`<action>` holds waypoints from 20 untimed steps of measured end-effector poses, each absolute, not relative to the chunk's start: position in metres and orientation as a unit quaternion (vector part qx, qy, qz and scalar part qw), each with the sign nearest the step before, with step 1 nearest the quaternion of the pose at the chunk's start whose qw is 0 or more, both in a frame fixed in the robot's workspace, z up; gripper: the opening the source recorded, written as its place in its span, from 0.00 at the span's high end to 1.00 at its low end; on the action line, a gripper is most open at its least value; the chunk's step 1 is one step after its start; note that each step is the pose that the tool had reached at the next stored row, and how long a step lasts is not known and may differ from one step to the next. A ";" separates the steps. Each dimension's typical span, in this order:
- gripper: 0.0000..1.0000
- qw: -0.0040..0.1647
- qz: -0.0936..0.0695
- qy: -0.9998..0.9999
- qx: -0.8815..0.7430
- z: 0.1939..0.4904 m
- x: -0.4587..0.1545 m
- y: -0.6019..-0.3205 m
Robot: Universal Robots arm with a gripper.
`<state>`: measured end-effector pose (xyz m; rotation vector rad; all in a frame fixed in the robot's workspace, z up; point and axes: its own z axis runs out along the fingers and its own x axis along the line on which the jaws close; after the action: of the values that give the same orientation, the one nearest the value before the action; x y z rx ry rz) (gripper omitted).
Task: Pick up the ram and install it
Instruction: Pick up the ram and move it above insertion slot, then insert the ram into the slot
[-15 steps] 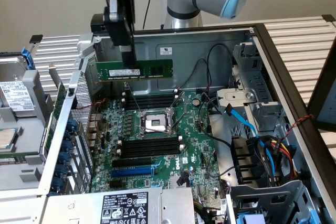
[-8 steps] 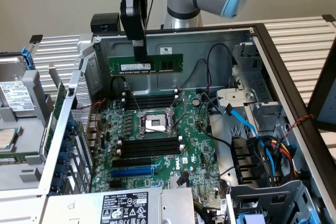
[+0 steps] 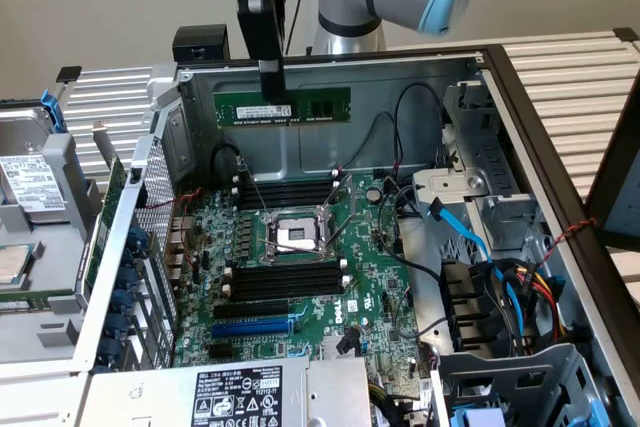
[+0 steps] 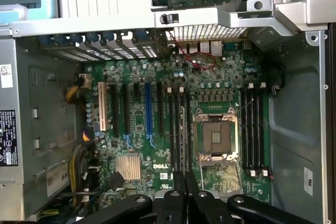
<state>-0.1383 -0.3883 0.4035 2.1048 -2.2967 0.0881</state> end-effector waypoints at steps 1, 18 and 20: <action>0.88 0.013 0.028 -0.737 0.675 0.403 -0.138 -0.388; 0.88 0.012 0.028 -0.737 0.675 0.402 -0.138 -0.388; 0.88 0.013 0.028 -0.737 0.675 0.398 -0.138 -0.388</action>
<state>-0.1383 -0.3882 0.3982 2.1048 -2.2967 0.0881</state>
